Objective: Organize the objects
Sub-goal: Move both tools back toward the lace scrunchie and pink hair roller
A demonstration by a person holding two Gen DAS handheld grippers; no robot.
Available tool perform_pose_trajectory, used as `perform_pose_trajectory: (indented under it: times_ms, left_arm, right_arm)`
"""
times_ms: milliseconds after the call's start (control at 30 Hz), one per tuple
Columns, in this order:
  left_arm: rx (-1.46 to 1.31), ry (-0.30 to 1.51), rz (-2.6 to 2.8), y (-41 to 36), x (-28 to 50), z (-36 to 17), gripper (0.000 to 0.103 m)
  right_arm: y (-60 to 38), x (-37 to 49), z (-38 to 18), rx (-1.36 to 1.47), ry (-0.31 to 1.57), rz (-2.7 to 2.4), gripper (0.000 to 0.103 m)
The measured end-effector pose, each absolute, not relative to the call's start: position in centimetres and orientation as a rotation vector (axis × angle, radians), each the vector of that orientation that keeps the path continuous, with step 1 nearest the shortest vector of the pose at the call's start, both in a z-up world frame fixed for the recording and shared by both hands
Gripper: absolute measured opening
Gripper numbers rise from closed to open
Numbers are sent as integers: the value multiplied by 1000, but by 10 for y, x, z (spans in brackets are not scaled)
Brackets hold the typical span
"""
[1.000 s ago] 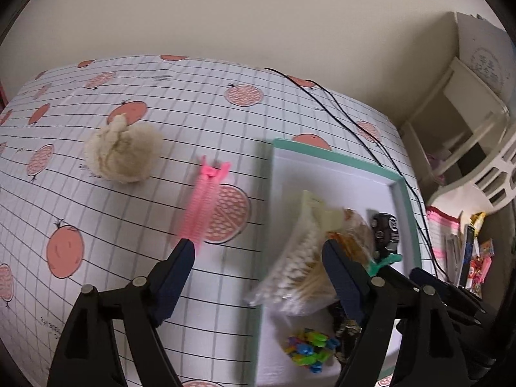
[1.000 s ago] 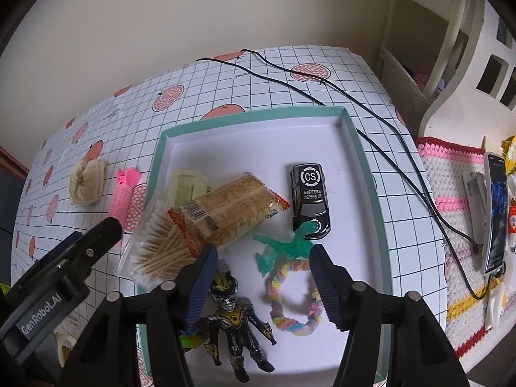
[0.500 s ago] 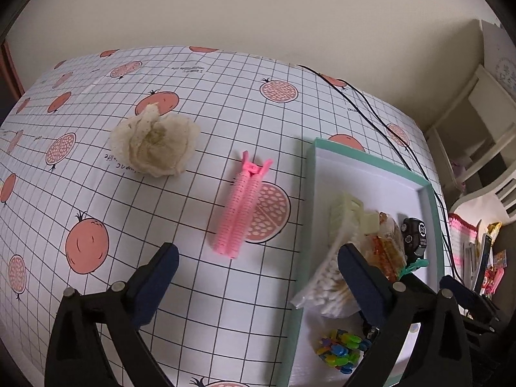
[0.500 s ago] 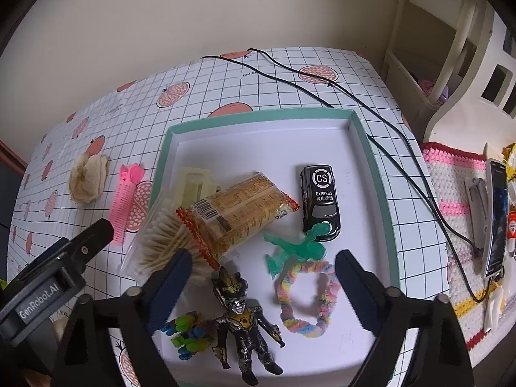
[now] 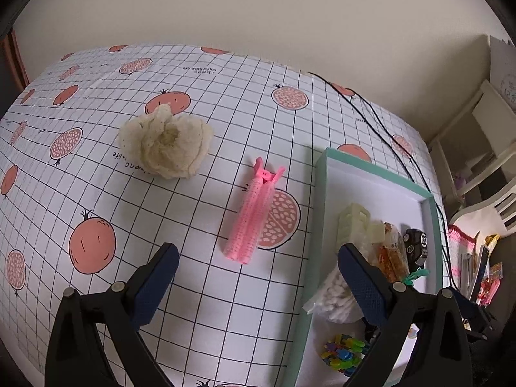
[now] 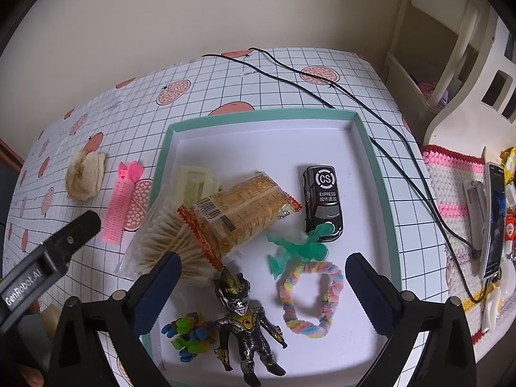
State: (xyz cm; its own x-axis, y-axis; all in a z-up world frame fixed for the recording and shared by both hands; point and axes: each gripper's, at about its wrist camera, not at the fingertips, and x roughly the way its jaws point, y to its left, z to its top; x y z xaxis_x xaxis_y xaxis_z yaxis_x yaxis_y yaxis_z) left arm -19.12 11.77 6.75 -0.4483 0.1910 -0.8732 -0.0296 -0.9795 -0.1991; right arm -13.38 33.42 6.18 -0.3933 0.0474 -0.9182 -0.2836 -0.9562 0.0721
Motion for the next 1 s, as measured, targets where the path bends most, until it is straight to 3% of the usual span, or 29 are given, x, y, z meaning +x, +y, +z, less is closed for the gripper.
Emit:
perform_pose_trajectory:
  times_ms: [533,1000]
  left_arm:
    - [-1573,-342,2543,68,-213,81,99]
    - [-1624,-631,2599,-9,-239,89,99]
  right_arm:
    - [294,-152,81,-1583,259,2529,103]
    - [254,-173,84,-1594,229,2598,103]
